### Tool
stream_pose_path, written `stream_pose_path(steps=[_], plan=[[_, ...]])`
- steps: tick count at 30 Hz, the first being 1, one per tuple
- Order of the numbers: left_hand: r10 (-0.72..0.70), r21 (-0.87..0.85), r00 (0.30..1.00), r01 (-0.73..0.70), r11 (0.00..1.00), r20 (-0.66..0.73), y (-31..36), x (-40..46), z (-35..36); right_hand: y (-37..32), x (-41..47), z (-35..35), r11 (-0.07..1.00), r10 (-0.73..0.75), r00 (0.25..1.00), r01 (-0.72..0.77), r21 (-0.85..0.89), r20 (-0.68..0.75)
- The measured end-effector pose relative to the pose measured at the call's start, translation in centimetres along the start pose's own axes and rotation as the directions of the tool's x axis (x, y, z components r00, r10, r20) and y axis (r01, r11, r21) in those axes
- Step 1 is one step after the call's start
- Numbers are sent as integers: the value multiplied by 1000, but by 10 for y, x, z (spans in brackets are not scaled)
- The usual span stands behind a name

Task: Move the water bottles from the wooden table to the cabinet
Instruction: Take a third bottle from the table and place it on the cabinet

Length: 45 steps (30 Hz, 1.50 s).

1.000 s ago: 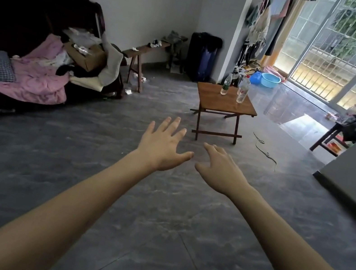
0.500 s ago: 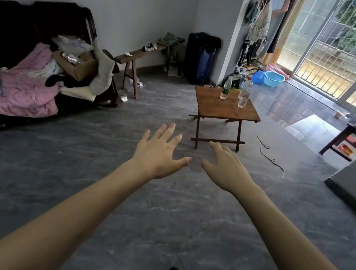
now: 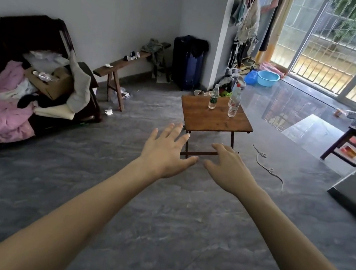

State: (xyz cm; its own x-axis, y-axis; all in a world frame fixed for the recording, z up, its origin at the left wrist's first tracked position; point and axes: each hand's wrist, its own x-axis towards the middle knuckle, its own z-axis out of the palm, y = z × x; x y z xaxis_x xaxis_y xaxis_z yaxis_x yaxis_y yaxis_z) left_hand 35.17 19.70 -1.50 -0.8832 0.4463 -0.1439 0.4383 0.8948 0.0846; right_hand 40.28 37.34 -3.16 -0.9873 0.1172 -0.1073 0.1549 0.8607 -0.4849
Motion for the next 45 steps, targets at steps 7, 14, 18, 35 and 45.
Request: stream_pose_path(steps=[7,14,18,35,45], plan=[[32,-15,999,-31,999,19,10,87,-1,38,67,-9,997,60,998,-60,54,-2],[57,-33,998,-56,998,15,10,204,-9,67,168,-27,992,119,993,-118,53,-15],[76,-63,997,-76,995,-8,7,284,-25,84,242,-50,985,169,982,-167,30,-78],[147,-63,986,-143,988,72,27,524,-41,163,435,-113,967,254,964,-253,22,-79],[119,-55,983,-112,992,137,86,682,-36,256,570,-175,972,226,973,-224,66,-38]])
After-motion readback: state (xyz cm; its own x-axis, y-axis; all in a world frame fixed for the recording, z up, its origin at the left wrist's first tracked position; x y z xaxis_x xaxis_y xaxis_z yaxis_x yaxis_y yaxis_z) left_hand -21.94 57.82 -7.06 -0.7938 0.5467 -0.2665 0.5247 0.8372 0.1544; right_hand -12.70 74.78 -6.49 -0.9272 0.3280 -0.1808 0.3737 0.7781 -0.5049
